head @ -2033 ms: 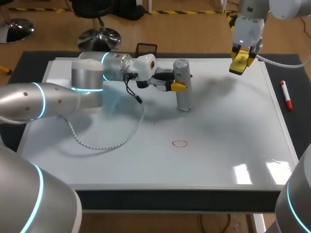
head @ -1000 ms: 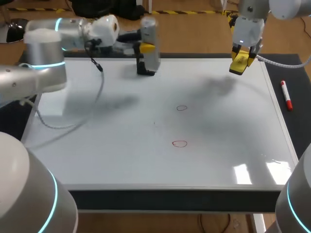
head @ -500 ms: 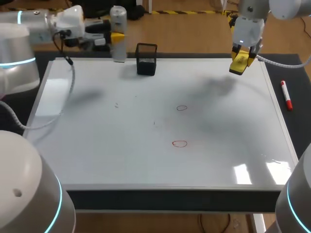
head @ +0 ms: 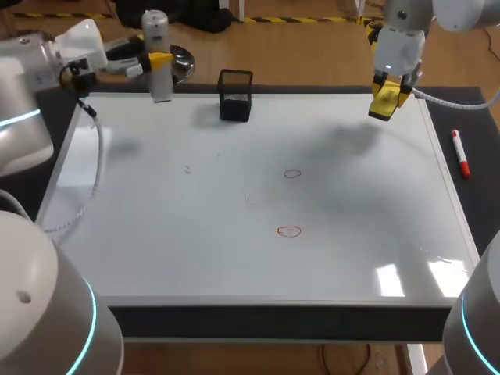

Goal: Pick up the inspection probe, press it on each red-marked spot on the whiteboard one by one, put down the probe, pick up the eraser, and wipe off all the red marks.

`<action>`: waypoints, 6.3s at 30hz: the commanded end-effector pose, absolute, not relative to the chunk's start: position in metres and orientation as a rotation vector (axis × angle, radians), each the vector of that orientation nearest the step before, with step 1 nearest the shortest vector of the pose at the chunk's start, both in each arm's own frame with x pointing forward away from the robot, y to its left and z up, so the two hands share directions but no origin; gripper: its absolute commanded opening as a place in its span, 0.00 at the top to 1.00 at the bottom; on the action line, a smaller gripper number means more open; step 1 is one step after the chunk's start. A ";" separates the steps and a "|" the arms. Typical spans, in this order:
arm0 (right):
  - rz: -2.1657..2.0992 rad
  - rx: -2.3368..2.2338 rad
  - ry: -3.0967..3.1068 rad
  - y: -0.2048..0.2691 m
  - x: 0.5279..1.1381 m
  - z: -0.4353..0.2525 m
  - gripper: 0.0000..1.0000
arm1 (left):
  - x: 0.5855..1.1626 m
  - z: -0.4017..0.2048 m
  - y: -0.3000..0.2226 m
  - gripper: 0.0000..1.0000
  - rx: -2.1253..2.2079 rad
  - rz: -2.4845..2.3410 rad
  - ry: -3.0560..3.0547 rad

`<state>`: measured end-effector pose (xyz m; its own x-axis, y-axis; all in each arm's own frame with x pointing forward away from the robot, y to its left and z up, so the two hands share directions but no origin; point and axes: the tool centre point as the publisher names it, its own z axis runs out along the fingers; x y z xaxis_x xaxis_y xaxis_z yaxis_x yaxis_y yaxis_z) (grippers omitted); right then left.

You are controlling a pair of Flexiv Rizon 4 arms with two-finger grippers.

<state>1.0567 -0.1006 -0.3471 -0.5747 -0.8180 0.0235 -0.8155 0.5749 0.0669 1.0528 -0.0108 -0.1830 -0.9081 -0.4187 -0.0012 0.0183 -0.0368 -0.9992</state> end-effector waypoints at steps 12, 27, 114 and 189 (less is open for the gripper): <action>-0.070 1.424 -2.736 -0.101 1.058 -0.346 1.00 | 1.056 -0.194 -0.002 1.00 -0.546 -1.941 1.835; -0.070 1.424 -2.736 -0.101 1.058 -0.346 1.00 | 1.055 -0.195 0.001 1.00 -0.566 -1.955 1.804; -0.088 2.073 -2.316 0.164 0.927 -0.415 1.00 | 1.055 -0.195 0.001 1.00 -0.566 -1.955 1.804; -0.009 1.847 -2.398 0.071 0.930 -0.461 1.00 | 1.055 -0.195 0.001 1.00 -0.566 -1.955 1.804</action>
<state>0.9294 0.0771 -0.4322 -0.2522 -0.9641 0.0837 -0.9627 0.2587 0.0790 1.0550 0.0014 -0.1950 -0.8301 -0.5573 0.0162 0.0272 -0.0695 -0.9972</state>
